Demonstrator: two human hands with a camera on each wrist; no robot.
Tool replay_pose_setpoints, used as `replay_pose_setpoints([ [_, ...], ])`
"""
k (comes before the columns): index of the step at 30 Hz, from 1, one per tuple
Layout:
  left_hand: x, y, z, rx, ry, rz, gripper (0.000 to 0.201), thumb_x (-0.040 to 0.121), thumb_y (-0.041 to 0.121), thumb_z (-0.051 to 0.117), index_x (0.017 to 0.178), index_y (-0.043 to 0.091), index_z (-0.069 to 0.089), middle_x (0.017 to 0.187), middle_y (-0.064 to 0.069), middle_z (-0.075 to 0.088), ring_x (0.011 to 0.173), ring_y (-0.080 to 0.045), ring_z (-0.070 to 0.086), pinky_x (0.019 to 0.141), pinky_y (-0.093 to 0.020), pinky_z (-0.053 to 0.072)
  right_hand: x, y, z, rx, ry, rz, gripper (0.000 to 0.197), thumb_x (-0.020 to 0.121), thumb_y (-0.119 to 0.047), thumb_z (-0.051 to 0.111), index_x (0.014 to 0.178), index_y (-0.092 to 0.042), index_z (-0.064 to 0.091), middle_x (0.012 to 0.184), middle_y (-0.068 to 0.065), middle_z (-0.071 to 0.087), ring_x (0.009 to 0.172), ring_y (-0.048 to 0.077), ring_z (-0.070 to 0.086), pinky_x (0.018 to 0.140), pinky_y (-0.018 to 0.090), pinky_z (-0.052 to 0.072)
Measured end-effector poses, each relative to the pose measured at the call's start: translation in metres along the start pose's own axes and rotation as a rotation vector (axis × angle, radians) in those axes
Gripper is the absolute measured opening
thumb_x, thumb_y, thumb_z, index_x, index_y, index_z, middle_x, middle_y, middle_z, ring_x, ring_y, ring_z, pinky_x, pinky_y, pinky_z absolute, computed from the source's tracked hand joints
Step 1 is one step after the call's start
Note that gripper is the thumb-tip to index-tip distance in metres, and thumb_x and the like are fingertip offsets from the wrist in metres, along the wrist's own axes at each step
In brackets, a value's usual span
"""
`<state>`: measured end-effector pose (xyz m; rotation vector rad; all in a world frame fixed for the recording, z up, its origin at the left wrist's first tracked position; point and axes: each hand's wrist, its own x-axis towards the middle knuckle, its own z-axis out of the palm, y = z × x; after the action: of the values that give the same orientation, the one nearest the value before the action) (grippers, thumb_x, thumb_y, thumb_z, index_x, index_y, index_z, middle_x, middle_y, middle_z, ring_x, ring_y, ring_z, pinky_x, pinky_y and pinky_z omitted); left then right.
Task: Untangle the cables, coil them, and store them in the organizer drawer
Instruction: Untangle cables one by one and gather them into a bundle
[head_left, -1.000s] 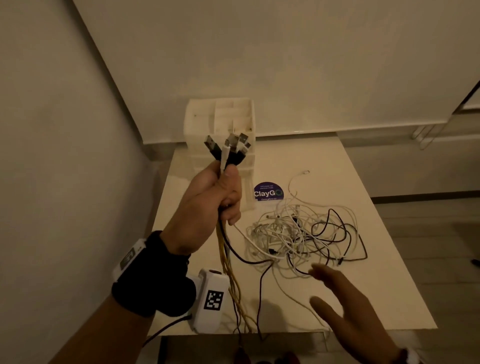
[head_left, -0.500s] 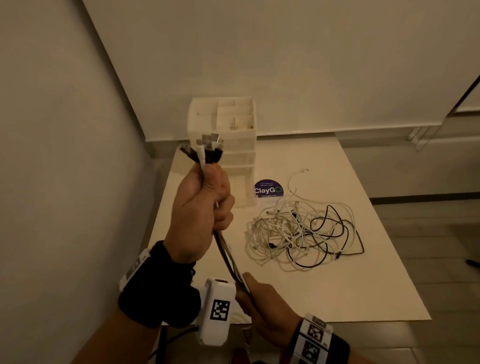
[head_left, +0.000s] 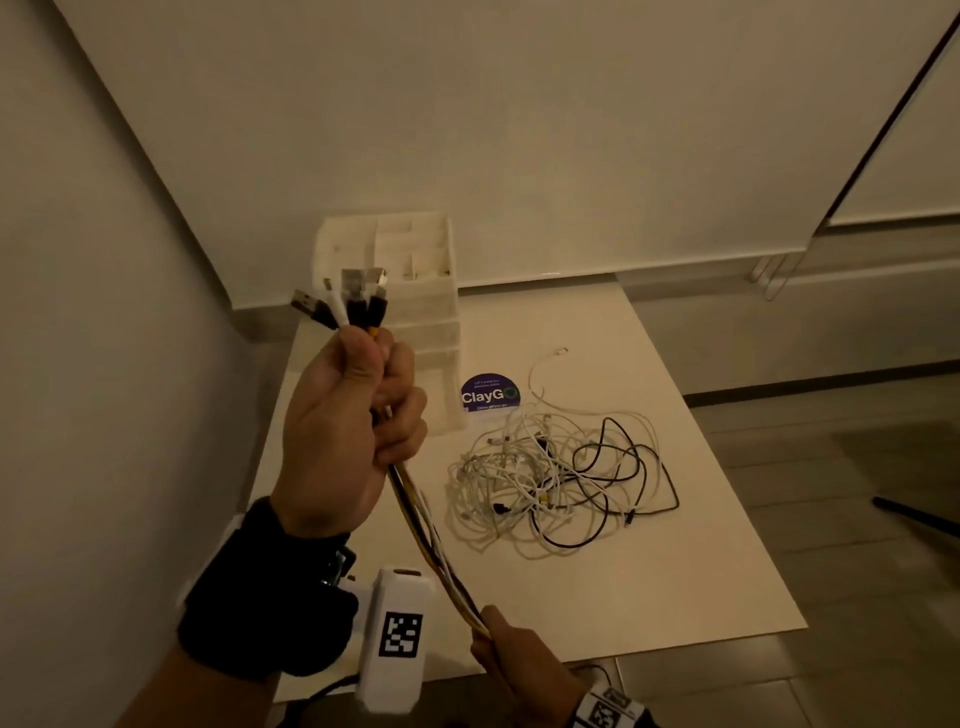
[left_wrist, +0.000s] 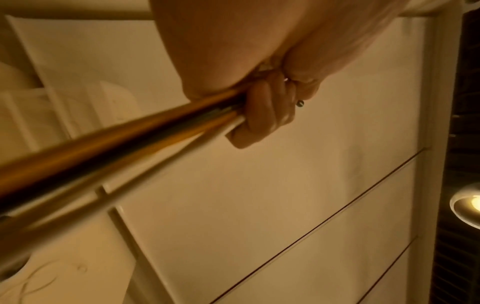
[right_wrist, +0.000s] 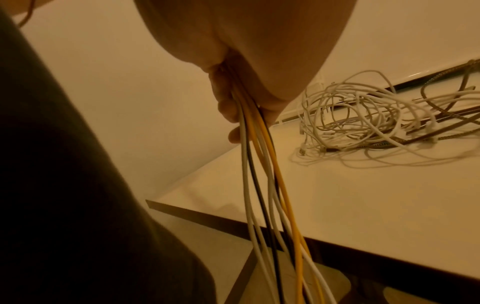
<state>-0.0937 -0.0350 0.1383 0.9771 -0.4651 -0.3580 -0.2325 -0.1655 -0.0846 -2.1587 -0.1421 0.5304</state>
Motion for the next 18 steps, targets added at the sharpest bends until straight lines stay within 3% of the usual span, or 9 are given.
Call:
replay_pose_setpoints([
  [3, 0.005, -0.011, 0.003, 0.051, 0.039, -0.058, 0.035, 0.095, 0.041, 0.042, 0.071, 0.016, 0.037, 0.058, 0.005, 0.030, 0.038, -0.005, 0.024, 0.037, -0.017, 0.019, -0.005, 0.008, -0.010, 0.121, -0.012, 0.057, 0.016, 0.099, -0.025, 0.036, 0.084, -0.028, 0.041, 0.071, -0.009, 0.041, 0.060, 0.003, 0.038, 0.068, 0.034, 0.036],
  [4, 0.007, -0.014, 0.003, 0.053, 0.041, -0.064, 0.035, 0.095, 0.040, 0.040, 0.070, 0.016, 0.037, 0.057, 0.005, 0.030, 0.037, -0.005, 0.024, 0.036, -0.017, 0.020, -0.009, 0.013, -0.016, 0.086, -0.014, 0.037, 0.009, 0.098, -0.026, 0.039, 0.094, -0.023, 0.046, 0.076, -0.007, 0.045, 0.063, 0.003, 0.041, 0.069, 0.033, 0.039],
  [5, 0.008, -0.015, 0.003, 0.042, 0.037, -0.068, 0.035, 0.094, 0.041, 0.043, 0.070, 0.016, 0.037, 0.056, 0.005, 0.031, 0.037, -0.005, 0.024, 0.036, -0.017, 0.020, -0.012, 0.015, -0.026, 0.053, -0.018, 0.017, 0.014, 0.097, -0.028, 0.044, 0.109, -0.022, 0.048, 0.088, -0.005, 0.052, 0.073, 0.003, 0.048, 0.075, 0.028, 0.041],
  [7, 0.012, -0.018, 0.000, 0.002, 0.020, -0.073, 0.039, 0.090, 0.046, 0.053, 0.071, 0.015, 0.038, 0.055, 0.006, 0.033, 0.037, -0.004, 0.025, 0.036, -0.015, 0.022, -0.016, 0.019, -0.055, 0.001, -0.065, 0.016, 0.050, 0.090, -0.028, 0.053, 0.136, -0.025, 0.035, 0.123, -0.004, 0.051, 0.106, 0.005, 0.051, 0.093, 0.018, 0.039],
  [9, 0.016, -0.022, -0.002, -0.021, 0.010, -0.087, 0.044, 0.084, 0.050, 0.064, 0.073, 0.015, 0.040, 0.055, 0.007, 0.035, 0.037, -0.003, 0.026, 0.036, -0.014, 0.024, -0.014, 0.019, -0.095, -0.016, -0.075, 0.000, 0.068, 0.082, -0.016, 0.054, 0.145, -0.021, 0.028, 0.134, -0.004, 0.046, 0.118, 0.008, 0.046, 0.101, 0.019, 0.037],
  [12, 0.028, -0.028, -0.003, -0.021, 0.016, -0.093, 0.049, 0.080, 0.051, 0.070, 0.077, 0.014, 0.038, 0.055, 0.007, 0.035, 0.037, -0.002, 0.025, 0.036, -0.013, 0.023, 0.013, 0.023, -0.165, -0.020, -0.052, 0.009, 0.068, 0.076, 0.003, 0.054, 0.139, -0.021, 0.042, 0.124, -0.001, 0.058, 0.110, 0.011, 0.055, 0.092, 0.022, 0.048],
  [14, 0.037, -0.032, -0.004, -0.016, 0.042, -0.093, 0.049, 0.079, 0.051, 0.070, 0.078, 0.014, 0.039, 0.055, 0.007, 0.035, 0.037, -0.002, 0.025, 0.036, -0.012, 0.023, 0.042, 0.028, -0.213, 0.018, -0.207, 0.088, 0.066, 0.077, 0.006, 0.060, 0.135, -0.021, 0.046, 0.119, 0.003, 0.062, 0.103, 0.016, 0.060, 0.080, 0.023, 0.052],
  [16, 0.046, -0.035, -0.007, -0.010, 0.081, -0.092, 0.048, 0.080, 0.051, 0.070, 0.078, 0.014, 0.040, 0.055, 0.007, 0.034, 0.037, -0.002, 0.024, 0.036, -0.012, 0.024, 0.072, 0.032, -0.248, -0.079, -0.399, 0.158, 0.062, 0.080, -0.007, 0.072, 0.134, -0.024, 0.046, 0.120, 0.002, 0.061, 0.098, 0.016, 0.063, 0.077, 0.027, 0.052],
  [18, 0.054, -0.037, -0.008, 0.002, 0.112, -0.088, 0.044, 0.084, 0.050, 0.064, 0.077, 0.015, 0.039, 0.055, 0.007, 0.032, 0.037, -0.002, 0.023, 0.036, -0.012, 0.023, 0.093, 0.033, -0.257, -0.252, -0.550, 0.178, 0.054, 0.078, -0.023, 0.079, 0.126, -0.027, 0.052, 0.116, -0.005, 0.061, 0.082, -0.004, 0.062, 0.075, 0.023, 0.047],
])
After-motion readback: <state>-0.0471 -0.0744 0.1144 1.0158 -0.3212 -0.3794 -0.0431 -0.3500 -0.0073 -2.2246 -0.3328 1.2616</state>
